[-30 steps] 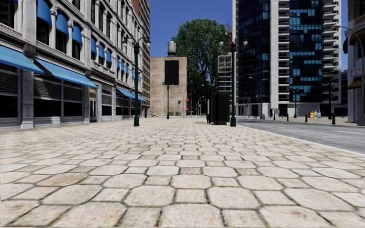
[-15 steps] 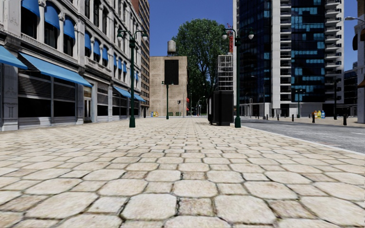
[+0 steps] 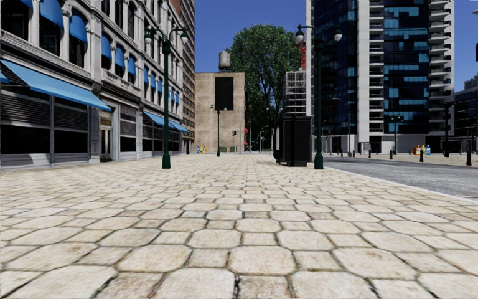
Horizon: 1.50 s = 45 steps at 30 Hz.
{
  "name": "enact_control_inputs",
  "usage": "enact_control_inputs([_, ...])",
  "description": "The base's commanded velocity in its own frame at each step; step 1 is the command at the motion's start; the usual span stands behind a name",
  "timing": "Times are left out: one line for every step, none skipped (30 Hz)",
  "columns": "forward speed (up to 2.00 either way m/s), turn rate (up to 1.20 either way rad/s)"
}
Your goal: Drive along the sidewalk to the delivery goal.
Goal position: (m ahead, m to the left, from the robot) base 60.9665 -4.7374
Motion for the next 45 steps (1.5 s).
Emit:
enact_control_inputs([2.0,0.0])
enact_control_inputs([2.0,0.0])
enact_control_inputs([2.0,0.0])
enact_control_inputs([2.0,0.0])
enact_control_inputs([2.0,0.0])
enact_control_inputs([2.0,0.0])
enact_control_inputs([2.0,0.0])
enact_control_inputs([2.0,0.0])
enact_control_inputs([2.0,0.0])
enact_control_inputs([2.0,0.0])
enact_control_inputs([2.0,0.0])
enact_control_inputs([2.0,0.0])
enact_control_inputs([2.0,0.0])
enact_control_inputs([2.0,0.0])
enact_control_inputs([2.0,0.0])
enact_control_inputs([2.0,0.0])
enact_control_inputs([2.0,0.0])
enact_control_inputs([2.0,0.0])
enact_control_inputs([2.0,0.0])
enact_control_inputs([2.0,0.0])
enact_control_inputs([2.0,0.0])
enact_control_inputs([2.0,0.0])
enact_control_inputs([2.0,0.0])
enact_control_inputs([2.0,0.0])
enact_control_inputs([2.0,0.0])
enact_control_inputs([2.0,0.0])
enact_control_inputs([2.0,0.0])
enact_control_inputs([2.0,0.0])
enact_control_inputs([2.0,0.0])
enact_control_inputs([2.0,0.0])
enact_control_inputs([2.0,0.0])
enact_control_inputs([2.0,0.0])
enact_control_inputs([2.0,0.0])
enact_control_inputs([2.0,0.0])
enact_control_inputs([2.0,0.0])
enact_control_inputs([2.0,0.0])
enact_control_inputs([2.0,0.0])
enact_control_inputs([2.0,0.0])
enact_control_inputs([2.0,0.0])
enact_control_inputs([2.0,0.0])
enact_control_inputs([2.0,0.0])
enact_control_inputs([2.0,0.01])
enact_control_inputs([2.0,0.07])
enact_control_inputs([2.0,0.09])
enact_control_inputs([2.0,0.09])
